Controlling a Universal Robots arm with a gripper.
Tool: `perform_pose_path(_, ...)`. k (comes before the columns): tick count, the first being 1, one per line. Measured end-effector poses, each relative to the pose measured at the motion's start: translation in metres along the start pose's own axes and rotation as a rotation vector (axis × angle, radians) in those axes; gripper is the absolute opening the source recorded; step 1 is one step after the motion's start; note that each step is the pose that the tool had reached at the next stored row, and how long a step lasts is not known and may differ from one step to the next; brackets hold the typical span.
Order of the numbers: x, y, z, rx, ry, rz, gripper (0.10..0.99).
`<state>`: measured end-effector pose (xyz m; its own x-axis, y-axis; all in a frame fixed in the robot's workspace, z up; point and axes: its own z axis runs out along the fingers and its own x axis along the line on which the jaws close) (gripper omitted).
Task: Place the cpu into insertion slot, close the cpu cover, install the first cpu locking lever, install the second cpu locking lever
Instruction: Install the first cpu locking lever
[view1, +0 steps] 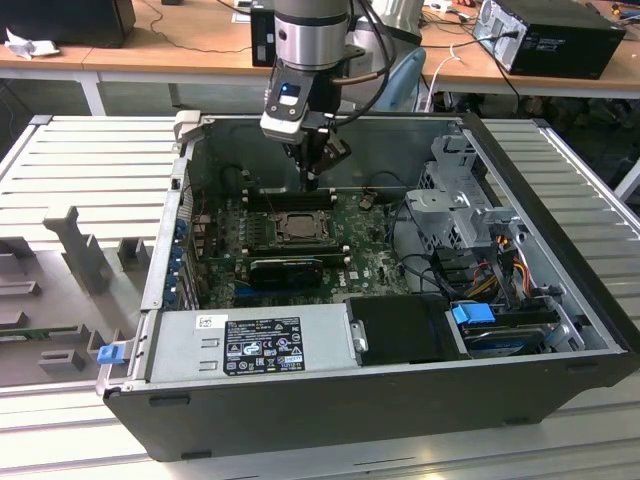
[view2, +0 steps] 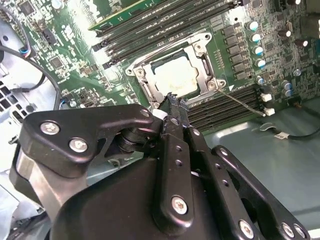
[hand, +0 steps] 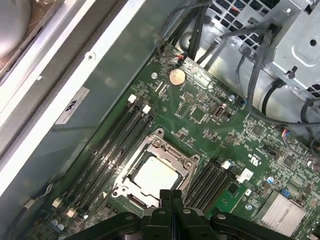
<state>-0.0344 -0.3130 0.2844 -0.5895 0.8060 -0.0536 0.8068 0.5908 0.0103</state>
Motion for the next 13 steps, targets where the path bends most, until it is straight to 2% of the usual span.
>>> perform_pose_path(10,0.0000,0.0000,0.0000,-0.007,0.0013,-0.129,0.106)
perform_pose_path(13,0.0000,0.0000,0.0002,-0.011,0.0020,-0.201,0.106)
